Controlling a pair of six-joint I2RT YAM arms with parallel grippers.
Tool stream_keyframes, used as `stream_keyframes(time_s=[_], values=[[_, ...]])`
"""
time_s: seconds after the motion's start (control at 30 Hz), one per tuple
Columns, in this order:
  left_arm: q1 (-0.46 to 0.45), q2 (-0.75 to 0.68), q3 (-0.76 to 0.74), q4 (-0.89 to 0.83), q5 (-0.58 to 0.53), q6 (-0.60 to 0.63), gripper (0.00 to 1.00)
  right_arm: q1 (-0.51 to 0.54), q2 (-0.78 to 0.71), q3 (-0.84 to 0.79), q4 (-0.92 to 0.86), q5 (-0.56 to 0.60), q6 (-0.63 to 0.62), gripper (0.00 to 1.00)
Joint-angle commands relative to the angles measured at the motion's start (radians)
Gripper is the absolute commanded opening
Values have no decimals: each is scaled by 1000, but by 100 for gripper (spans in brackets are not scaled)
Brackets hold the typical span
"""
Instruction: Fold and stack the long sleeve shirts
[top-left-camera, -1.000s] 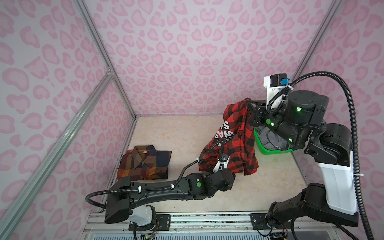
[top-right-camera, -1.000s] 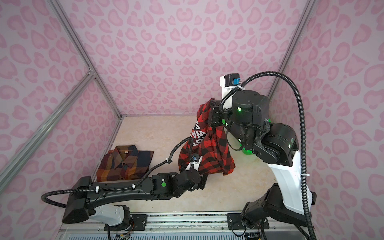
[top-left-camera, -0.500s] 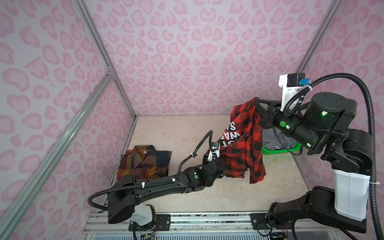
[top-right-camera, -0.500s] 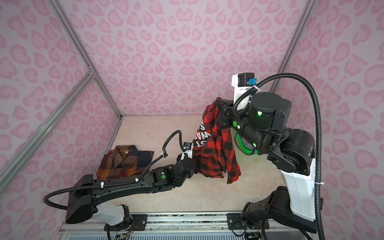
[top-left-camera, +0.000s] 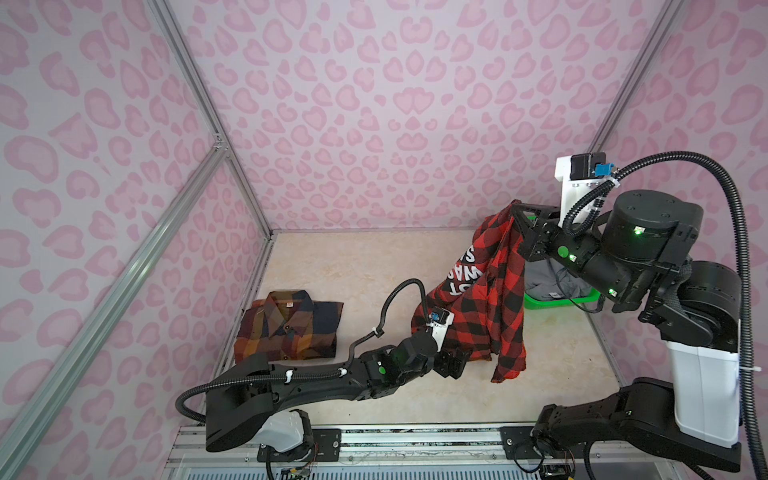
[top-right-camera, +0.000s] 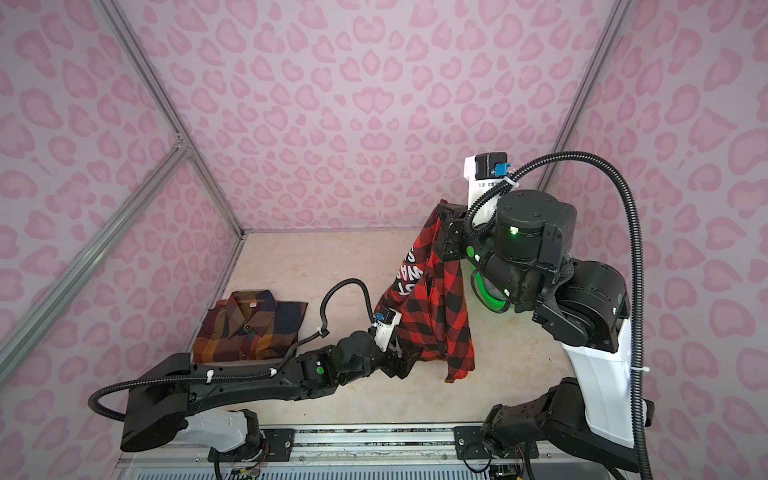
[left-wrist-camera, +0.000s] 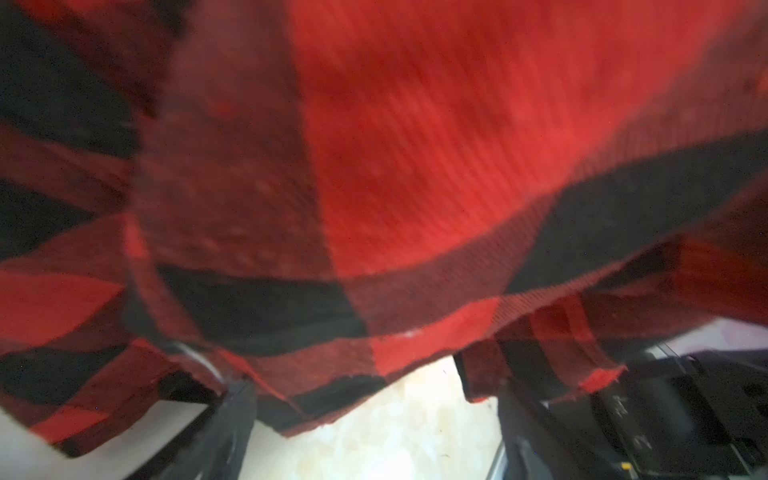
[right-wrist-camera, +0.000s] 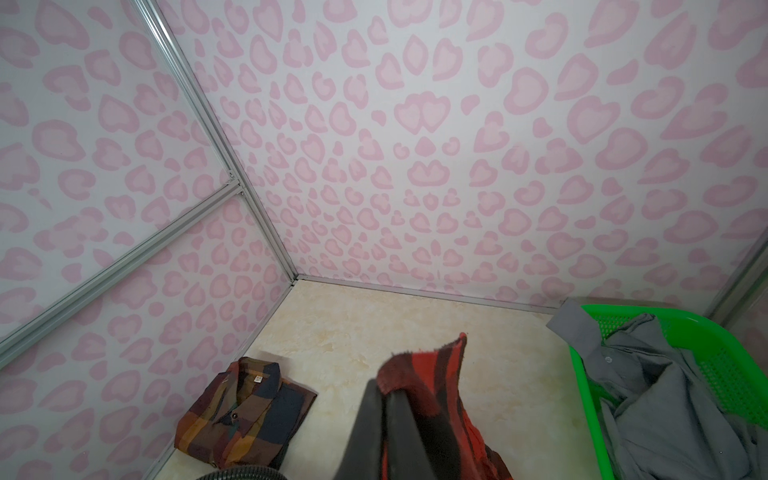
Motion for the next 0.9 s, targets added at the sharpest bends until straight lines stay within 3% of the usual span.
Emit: stream_keyframes(time_s=[0.0,0.23,0.37,0.53,0.8,0.87], values=[[-3,33,-9,101,57,30,92,0,-5,-12,54,-36,-2,0],[-3,80,1,177,53,65,81,0,-13,-18,60,-60,2,0],[-3,135,33,188,79,64,65,1,-16,-30,74,-81,10,0],[-2,165,42,187,61,73,31,0,-19,-30,73,-90,18,0],[13,157,36,172,16,76,4,-2,-45,-80,95,-69,25,0],[13,144,27,169,8,75,4,-5,-67,-139,116,-47,24,0]])
